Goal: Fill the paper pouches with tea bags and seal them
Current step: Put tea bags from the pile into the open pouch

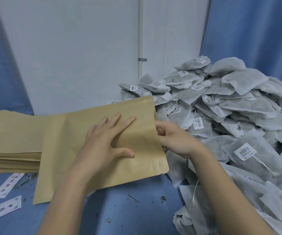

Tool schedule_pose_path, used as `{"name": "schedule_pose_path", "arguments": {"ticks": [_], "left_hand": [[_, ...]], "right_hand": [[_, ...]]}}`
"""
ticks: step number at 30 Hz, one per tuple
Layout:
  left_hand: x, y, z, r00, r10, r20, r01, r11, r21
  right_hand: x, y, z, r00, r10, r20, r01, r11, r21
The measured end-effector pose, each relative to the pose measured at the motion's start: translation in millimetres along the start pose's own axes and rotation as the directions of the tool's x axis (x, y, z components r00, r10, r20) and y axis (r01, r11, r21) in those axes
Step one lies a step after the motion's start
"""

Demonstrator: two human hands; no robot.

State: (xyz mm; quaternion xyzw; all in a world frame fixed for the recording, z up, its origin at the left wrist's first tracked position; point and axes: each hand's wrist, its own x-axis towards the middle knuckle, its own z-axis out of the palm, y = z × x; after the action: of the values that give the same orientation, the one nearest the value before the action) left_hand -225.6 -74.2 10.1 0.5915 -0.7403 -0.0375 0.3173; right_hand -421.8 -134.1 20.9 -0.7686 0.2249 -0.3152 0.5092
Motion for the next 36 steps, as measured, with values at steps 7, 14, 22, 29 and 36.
{"name": "schedule_pose_path", "arguments": {"ticks": [7,14,22,29,36], "left_hand": [[0.2,-8.0,10.1,0.998,-0.056,0.015,0.054,0.992,0.115],[2.0,-12.5,12.6,0.999,-0.046,0.019,0.044,0.994,0.096],[2.3,-12.8,13.0,0.998,-0.061,0.023,0.059,0.994,0.091],[-1.0,-12.4,2.3,0.993,0.017,0.118,-0.009,0.998,-0.068],[-2.4,6.2,0.9,0.974,0.113,0.195,-0.077,0.979,-0.187]], "right_hand": [[-1.1,52.4,-41.5,0.541,-0.228,-0.809,-0.499,0.687,-0.527],[1.8,81.5,-52.1,0.671,-0.263,-0.694,-0.58,0.397,-0.711],[-26.2,24.4,-43.3,0.719,-0.127,-0.683,0.22,0.974,0.05],[-29.4,26.7,-41.3,0.963,-0.035,-0.267,0.126,0.935,0.331],[-12.1,23.6,-9.2,0.944,-0.039,-0.327,-0.036,0.974,-0.223]]}}
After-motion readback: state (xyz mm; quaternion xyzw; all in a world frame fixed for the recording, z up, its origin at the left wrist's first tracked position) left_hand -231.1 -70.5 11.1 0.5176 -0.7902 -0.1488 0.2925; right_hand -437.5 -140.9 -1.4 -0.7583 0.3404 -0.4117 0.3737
